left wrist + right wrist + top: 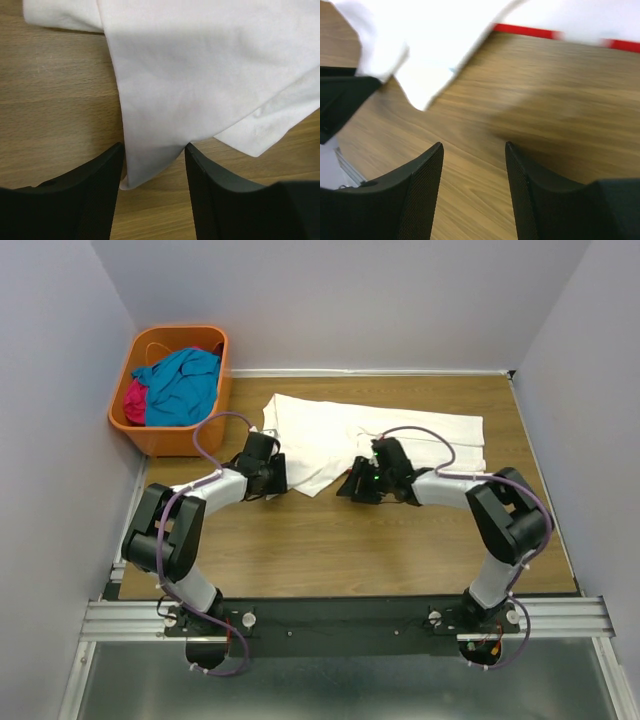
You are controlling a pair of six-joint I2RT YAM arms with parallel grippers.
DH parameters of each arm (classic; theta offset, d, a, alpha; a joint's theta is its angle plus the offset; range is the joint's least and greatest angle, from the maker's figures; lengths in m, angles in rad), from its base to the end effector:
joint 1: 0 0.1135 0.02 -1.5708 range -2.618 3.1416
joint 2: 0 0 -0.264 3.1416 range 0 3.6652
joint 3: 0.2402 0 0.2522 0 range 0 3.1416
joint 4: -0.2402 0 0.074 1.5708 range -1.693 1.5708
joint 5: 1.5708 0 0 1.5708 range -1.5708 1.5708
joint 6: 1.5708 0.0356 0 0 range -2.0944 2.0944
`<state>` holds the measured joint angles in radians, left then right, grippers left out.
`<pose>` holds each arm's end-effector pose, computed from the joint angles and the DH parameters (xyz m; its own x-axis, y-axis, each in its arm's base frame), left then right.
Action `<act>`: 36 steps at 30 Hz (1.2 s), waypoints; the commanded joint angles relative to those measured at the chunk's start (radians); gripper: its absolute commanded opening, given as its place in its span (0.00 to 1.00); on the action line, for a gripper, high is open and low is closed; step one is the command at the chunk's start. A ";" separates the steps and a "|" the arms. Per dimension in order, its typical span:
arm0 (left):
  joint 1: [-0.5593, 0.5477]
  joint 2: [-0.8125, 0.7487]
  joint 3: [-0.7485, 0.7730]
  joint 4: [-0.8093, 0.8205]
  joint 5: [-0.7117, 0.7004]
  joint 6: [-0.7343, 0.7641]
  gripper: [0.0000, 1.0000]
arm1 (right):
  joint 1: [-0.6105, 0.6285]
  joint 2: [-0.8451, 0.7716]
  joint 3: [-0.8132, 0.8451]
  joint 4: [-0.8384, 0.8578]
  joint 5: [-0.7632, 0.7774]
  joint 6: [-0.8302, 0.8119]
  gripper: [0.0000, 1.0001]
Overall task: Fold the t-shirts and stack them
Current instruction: Fold the tshirt
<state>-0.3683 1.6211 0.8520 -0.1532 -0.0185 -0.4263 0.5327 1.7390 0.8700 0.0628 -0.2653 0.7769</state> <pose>0.2962 -0.1136 0.1626 -0.8215 -0.1261 -0.5560 0.0108 0.9716 -0.2363 0.2909 0.1823 0.1472 -0.8965 0.2568 -0.3610 -0.0251 0.7840 0.6202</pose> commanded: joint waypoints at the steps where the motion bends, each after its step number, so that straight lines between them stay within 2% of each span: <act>1: 0.019 -0.004 -0.021 0.037 0.103 0.012 0.57 | 0.104 0.108 0.075 0.094 0.174 0.152 0.59; 2: 0.025 -0.003 -0.018 0.037 0.107 0.014 0.56 | 0.119 0.128 0.083 0.097 0.187 0.168 0.59; 6: 0.031 0.000 0.018 0.029 0.117 0.037 0.41 | 0.174 0.217 0.145 0.101 0.238 0.223 0.59; 7: 0.032 0.002 0.025 0.026 0.114 0.046 0.33 | 0.184 0.232 0.155 0.103 0.257 0.240 0.59; 8: 0.037 0.003 0.035 0.018 0.111 0.050 0.31 | 0.194 0.244 0.165 0.101 0.261 0.251 0.58; 9: 0.038 0.003 0.050 0.014 0.097 0.055 0.21 | 0.197 0.267 0.176 0.097 0.277 0.265 0.58; 12: 0.043 0.008 0.084 -0.002 0.071 0.069 0.11 | 0.204 0.296 0.196 0.074 0.330 0.312 0.55; 16: 0.043 0.019 0.114 -0.017 0.068 0.080 0.09 | 0.204 0.335 0.227 0.046 0.328 0.335 0.51; 19: 0.045 0.022 0.122 -0.017 0.077 0.075 0.09 | 0.205 0.356 0.230 0.042 0.316 0.355 0.41; 21: 0.045 0.023 0.127 -0.013 0.083 0.070 0.09 | 0.205 0.363 0.227 0.040 0.310 0.364 0.30; 22: 0.045 0.023 0.128 -0.014 0.086 0.070 0.09 | 0.205 0.364 0.227 0.039 0.310 0.369 0.19; 25: 0.045 0.028 0.145 -0.013 0.091 0.063 0.09 | 0.205 0.353 0.227 0.035 0.328 0.368 0.04; 26: 0.045 0.031 0.153 -0.013 0.094 0.061 0.09 | 0.205 0.349 0.228 0.035 0.333 0.361 0.02; 36: 0.063 0.089 0.318 -0.029 0.121 0.029 0.09 | 0.155 0.251 0.296 0.023 0.360 0.243 0.00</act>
<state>-0.3180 1.6779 1.0973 -0.1768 0.0750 -0.3817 0.7265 2.0209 1.1343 0.1776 0.0261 1.0954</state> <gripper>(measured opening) 0.090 0.006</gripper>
